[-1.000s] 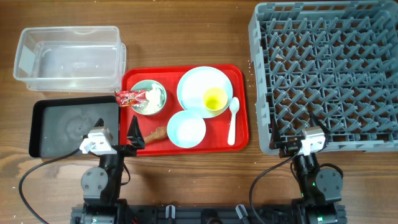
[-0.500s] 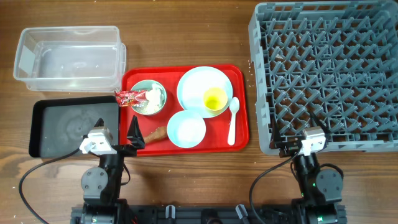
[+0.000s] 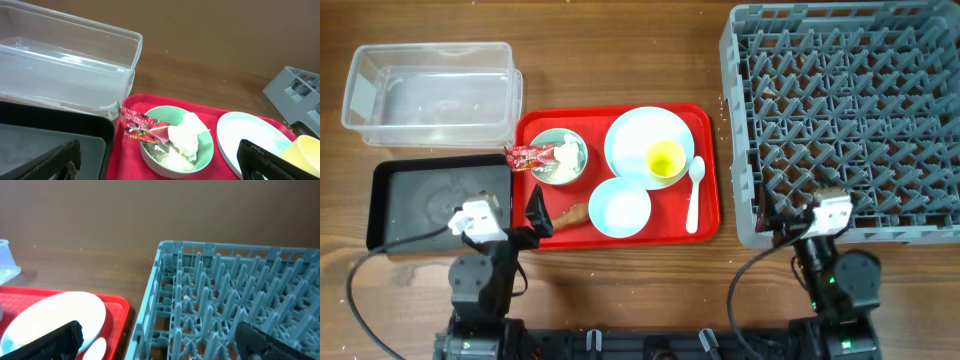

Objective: Sort waste into correct bins and load items into the dishwasher rack
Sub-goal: 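Grasp the red snack wrapper on the red tray with the left gripper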

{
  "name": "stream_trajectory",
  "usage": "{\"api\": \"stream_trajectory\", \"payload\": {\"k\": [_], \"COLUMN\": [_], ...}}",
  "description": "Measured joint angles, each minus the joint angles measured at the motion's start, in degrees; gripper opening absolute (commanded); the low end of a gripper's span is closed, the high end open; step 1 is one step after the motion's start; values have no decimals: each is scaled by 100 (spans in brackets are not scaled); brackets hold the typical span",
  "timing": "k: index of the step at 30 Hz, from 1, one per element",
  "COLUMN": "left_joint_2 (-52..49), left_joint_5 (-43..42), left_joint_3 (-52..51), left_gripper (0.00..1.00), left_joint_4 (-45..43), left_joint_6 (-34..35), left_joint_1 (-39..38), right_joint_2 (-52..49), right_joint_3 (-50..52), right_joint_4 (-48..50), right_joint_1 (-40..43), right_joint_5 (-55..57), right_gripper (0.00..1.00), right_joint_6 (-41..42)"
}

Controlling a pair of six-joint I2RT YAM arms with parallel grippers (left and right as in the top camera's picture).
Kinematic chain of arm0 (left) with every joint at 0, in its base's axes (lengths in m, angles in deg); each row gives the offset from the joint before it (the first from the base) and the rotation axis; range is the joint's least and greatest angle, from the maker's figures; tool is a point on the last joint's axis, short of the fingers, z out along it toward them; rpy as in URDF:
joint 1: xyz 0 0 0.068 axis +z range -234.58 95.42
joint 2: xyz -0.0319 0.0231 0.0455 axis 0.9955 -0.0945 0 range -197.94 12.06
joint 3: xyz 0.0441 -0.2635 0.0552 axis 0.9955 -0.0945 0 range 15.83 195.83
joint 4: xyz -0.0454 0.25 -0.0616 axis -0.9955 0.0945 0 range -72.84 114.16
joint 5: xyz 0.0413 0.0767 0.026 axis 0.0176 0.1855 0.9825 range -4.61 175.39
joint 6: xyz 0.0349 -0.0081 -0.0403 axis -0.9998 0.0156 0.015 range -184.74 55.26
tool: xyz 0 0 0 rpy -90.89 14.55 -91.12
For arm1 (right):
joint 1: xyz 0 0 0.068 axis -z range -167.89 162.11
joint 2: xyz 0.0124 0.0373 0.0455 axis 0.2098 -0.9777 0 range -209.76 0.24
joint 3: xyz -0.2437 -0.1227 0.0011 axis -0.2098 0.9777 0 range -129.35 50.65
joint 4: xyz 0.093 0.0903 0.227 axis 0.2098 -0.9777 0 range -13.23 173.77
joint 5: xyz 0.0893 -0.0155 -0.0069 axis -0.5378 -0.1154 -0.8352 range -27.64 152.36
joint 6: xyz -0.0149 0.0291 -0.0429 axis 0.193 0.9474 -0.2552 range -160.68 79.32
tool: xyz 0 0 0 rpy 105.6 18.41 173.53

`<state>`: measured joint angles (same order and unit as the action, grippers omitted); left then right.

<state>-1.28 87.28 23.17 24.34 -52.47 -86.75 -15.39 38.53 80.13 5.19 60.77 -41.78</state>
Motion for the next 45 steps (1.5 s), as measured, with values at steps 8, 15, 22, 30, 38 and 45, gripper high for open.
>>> {"api": "stream_trajectory", "payload": {"k": [8,15,22,30,38,45], "left_joint_2": [-3185,-4111,-5333,-6688,-7023,-7088], "left_joint_5": [-197,-461,-522,-634,-651,-651], "left_joint_3": [3237,3897,3904,3904,3904,3908], "left_gripper": [100,100,87,59,35,4], "left_joint_4": [2540,3001,2645,1821,1646,1309], "left_joint_6": [24,28,664,1182,1250,1239], "left_joint_1": [0,4,350,461,461,461], "right_joint_2": [-3056,-4041,-4041,-4041,-4041,-4041], "right_joint_3": [-3123,-3991,-3995,-3995,-3995,-3995], "right_joint_4": [-2570,-3261,-3281,-3327,-3324,-3327], "right_joint_1": [0,0,0,0,0,0], "right_joint_5": [20,17,20,20,17,20], "right_gripper": [100,100,100,100,100,100], "right_joint_6": [2,42,42,42,44,42]}}
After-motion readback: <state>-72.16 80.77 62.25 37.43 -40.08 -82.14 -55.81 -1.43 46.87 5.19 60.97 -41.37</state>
